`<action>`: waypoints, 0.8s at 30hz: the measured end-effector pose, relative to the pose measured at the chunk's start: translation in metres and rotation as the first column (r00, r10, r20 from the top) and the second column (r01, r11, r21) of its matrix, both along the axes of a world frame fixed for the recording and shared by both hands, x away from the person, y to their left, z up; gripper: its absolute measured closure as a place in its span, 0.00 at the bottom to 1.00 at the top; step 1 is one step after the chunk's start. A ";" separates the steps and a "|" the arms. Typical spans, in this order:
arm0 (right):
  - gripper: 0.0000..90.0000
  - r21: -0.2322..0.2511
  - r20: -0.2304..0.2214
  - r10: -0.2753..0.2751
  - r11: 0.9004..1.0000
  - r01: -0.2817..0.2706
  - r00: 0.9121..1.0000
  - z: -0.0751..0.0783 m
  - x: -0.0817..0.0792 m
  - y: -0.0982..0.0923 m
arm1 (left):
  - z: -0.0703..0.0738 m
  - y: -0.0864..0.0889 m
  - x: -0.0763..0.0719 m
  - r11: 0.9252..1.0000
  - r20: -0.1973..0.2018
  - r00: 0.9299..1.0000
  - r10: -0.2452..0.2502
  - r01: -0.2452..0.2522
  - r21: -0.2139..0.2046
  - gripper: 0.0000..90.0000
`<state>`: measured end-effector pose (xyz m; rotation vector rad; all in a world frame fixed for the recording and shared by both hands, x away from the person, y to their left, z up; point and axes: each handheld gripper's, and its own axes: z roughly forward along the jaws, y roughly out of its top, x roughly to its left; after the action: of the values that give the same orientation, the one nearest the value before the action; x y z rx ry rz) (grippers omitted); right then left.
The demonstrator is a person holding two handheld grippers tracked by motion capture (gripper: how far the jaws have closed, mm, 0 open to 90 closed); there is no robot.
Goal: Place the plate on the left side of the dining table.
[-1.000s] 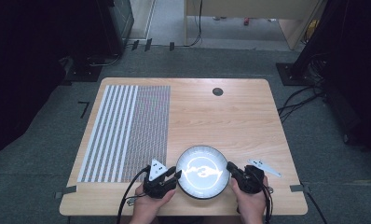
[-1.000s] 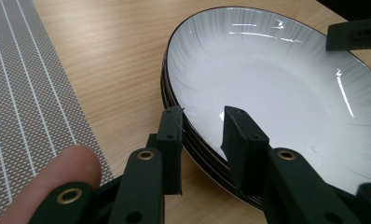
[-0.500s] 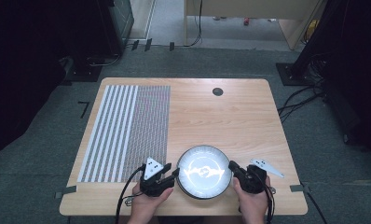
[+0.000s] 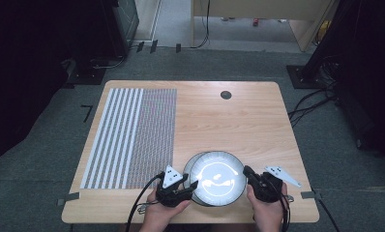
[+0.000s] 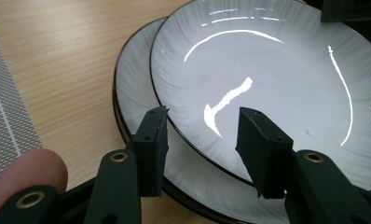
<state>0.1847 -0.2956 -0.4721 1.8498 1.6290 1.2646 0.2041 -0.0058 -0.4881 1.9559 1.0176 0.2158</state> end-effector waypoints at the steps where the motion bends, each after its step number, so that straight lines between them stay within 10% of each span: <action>1: 0.99 0.009 0.002 0.001 1.000 -0.001 1.000 -0.001 0.000 -0.001 | -0.001 -0.001 0.000 1.000 -0.004 1.000 -0.006 0.006 0.001 0.60; 11: 0.88 0.078 -0.044 0.006 0.997 -0.002 0.999 0.002 -0.004 -0.008 | -0.001 -0.001 -0.001 1.000 0.000 1.000 -0.004 0.004 -0.002 0.59; 17: 0.86 0.145 -0.197 0.022 0.989 0.006 0.980 -0.006 -0.009 0.001 | -0.001 -0.001 -0.001 1.000 0.003 1.000 -0.010 0.010 -0.001 0.59; 24: 0.91 0.211 -0.219 -0.038 0.974 0.085 0.975 -0.007 -0.006 0.002 | -0.002 0.002 0.000 1.000 0.005 1.000 -0.019 0.019 -0.019 0.59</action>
<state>0.1791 -0.2941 -0.4794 2.2217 1.5747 1.3016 0.2039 -0.0040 -0.4903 1.9466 0.9941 0.1990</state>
